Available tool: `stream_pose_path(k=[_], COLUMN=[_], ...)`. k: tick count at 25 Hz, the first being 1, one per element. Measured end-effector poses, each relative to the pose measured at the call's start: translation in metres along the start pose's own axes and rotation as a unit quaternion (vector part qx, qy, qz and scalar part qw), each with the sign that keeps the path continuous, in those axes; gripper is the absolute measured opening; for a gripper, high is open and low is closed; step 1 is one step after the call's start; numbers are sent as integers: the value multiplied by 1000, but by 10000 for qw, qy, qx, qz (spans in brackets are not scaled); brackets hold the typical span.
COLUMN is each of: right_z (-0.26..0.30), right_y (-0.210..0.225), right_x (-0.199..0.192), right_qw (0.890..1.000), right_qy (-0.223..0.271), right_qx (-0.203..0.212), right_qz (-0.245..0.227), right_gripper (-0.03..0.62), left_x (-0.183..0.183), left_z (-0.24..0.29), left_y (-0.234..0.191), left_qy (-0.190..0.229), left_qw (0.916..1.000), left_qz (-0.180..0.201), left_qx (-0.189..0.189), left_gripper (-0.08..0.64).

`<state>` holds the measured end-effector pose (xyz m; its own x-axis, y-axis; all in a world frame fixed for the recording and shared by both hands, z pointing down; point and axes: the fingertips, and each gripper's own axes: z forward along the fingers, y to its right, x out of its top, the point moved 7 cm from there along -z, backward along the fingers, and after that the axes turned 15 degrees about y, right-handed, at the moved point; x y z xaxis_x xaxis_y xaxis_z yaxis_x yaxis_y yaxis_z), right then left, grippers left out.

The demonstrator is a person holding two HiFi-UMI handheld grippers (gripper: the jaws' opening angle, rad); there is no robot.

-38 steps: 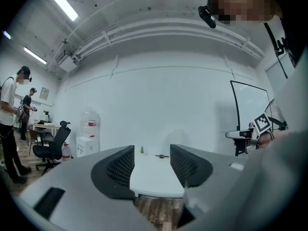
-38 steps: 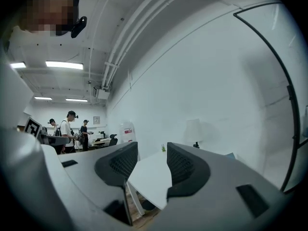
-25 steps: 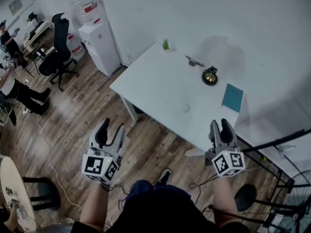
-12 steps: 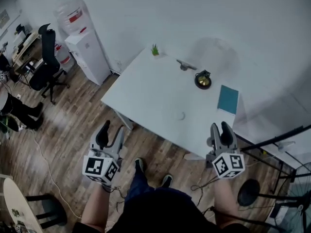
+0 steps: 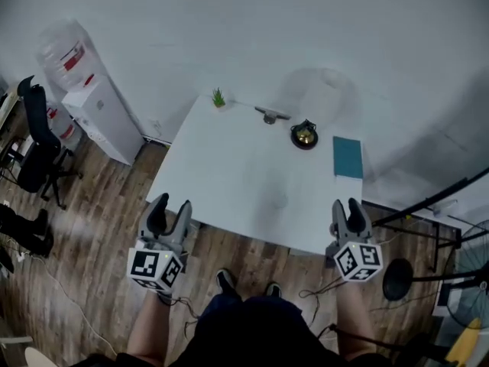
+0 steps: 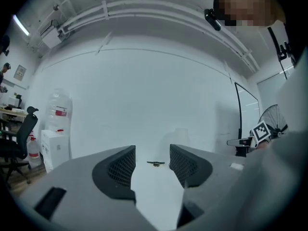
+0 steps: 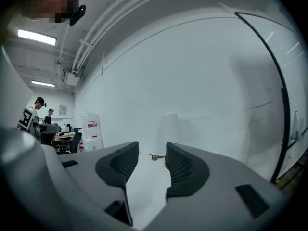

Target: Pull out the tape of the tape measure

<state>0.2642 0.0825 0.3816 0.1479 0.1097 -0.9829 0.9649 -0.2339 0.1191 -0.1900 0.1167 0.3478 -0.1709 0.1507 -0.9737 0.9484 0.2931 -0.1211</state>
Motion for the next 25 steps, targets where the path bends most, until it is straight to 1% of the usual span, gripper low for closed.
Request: stream_pose_path(k=[5,9,12,15,19,22,25], right_z=[1,7,15,29,46,65,78], right_y=[-24,-28,-27,-25,-18,-11,-1], right_x=[-13,-31,-49,-76,-109,-131,-153], right_qw=[9988,9968,9954,9937,9896,9870,9828], right_qy=[-171,-433,-686,-966,-1304,-1492,-1760], right_qx=[-461,-669,-656,-564,-608,-584,-495], right_qz=[-68,-110,-115,-77,-44,106,275], right_gripper=[186,186,187,187,178,179,184], left_x=[-17,-34,-53,-72,-91,-101,-109], left_z=[29,55,74,91,104,118,133], left_y=[-33,-42,-40,-35,-26,-23,-16], left_qy=[-208,-323,-464,-593,-922,-1196,-1352], left_qw=[9987,9969,9953,9945,9923,9895,9876], left_qz=[-188,-304,-376,-354,-221,-42,38], left_qx=[-422,-651,-760,-789,-799,-812,-792], left_gripper=[221,221,221,221,219,219,219])
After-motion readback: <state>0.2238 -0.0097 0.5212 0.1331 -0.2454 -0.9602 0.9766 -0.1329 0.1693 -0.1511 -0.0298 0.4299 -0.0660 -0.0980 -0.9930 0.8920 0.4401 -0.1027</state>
